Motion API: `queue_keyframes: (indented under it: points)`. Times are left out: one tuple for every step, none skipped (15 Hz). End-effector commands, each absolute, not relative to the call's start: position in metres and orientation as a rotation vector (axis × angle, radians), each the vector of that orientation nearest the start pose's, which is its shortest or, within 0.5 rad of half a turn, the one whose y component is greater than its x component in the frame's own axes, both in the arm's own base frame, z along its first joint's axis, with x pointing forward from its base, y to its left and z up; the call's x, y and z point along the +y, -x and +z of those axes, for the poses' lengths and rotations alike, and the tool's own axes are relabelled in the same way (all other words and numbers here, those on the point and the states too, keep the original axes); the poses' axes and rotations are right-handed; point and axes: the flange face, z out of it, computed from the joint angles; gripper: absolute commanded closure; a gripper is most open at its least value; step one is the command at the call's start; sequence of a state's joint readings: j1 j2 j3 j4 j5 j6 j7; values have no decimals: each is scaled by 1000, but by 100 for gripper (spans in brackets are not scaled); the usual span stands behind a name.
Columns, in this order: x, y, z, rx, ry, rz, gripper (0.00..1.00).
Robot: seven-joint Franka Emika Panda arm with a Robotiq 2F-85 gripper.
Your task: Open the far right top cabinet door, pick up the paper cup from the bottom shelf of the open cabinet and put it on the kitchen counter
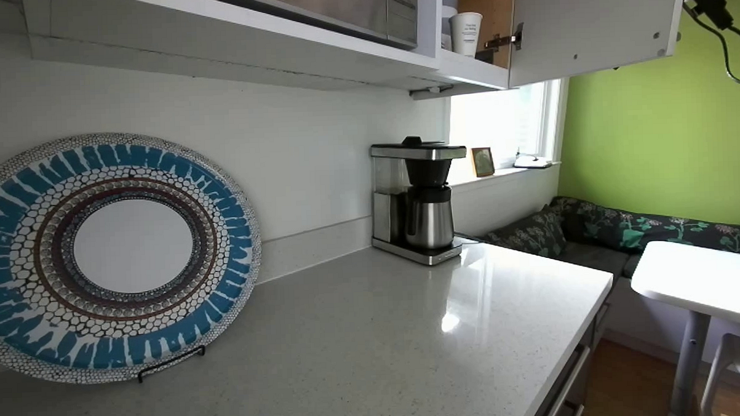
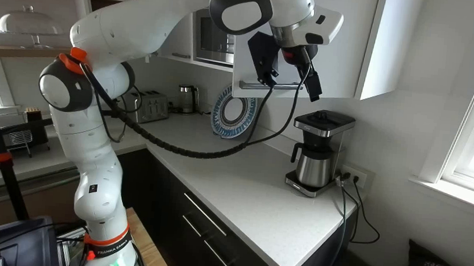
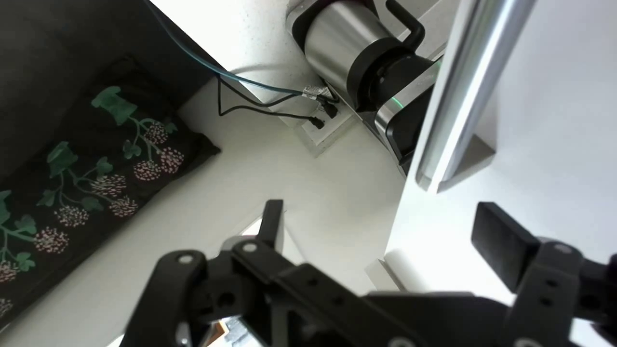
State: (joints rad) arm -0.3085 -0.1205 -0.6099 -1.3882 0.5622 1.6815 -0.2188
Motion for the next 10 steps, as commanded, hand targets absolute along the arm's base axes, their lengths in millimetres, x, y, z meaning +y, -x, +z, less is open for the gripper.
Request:
queue_keyframes:
  points:
    - [-395, -303, 817, 832, 2636, -890, 0]
    - [-392, -293, 823, 823, 2683, -873, 0]
    - [-390, -286, 830, 815, 2724, -857, 0]
    - [-389, -278, 834, 808, 2770, -832, 0]
    - [-383, -269, 842, 797, 2812, -807, 0]
    - [-378, -262, 845, 796, 2837, -769, 0]
    - [-373, -255, 849, 816, 2863, -729, 0]
    - [-363, -245, 853, 821, 2890, -697, 0]
    - [-358, -241, 856, 823, 2917, -662, 0]
    - [-350, -235, 861, 847, 2947, -645, 0]
